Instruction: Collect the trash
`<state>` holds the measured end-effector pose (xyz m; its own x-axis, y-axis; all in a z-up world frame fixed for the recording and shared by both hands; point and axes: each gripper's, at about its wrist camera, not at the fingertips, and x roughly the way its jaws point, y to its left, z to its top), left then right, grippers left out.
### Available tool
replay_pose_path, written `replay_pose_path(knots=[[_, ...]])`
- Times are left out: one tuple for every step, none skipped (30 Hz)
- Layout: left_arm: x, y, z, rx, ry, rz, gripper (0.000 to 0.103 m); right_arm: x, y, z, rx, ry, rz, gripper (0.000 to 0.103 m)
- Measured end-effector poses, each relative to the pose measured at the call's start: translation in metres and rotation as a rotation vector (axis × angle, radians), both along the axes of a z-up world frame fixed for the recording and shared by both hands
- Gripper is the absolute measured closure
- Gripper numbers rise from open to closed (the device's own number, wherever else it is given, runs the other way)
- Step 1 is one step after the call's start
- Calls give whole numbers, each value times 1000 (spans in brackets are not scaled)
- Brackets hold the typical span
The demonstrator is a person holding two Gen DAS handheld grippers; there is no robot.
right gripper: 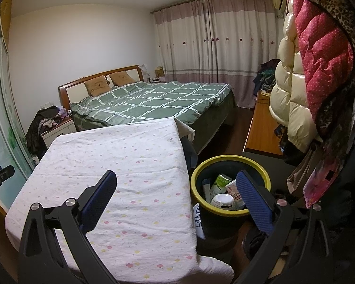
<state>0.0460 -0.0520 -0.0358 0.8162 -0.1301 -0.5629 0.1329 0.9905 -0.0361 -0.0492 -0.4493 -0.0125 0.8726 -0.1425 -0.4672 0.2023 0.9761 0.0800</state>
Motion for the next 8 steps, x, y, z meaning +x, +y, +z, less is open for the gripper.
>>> replay_pose_path(knots=[[6,0,-1,10,11,4,5,3,0,0,2,3,6,7],[12,-1,-2,17,25,7,5,9,1,-1,6,8,19,7],[23,0,-5,23,43,7,5,15,3,-2,10,15,29,7],[29,0,-7,26,52,6,5,24,5,-3,16,21,45,7],[38,2,-10,31,60,11,5,32,7,-4,22,25,57,7],[51,5,-15,42,68,26,5,44,11,-6,28,34,70,7],[62,8,-20,51,71,40,5,59,16,-9,26,41,82,7],[78,12,-28,59,77,51,5,71,20,-13,20,47,89,7]])
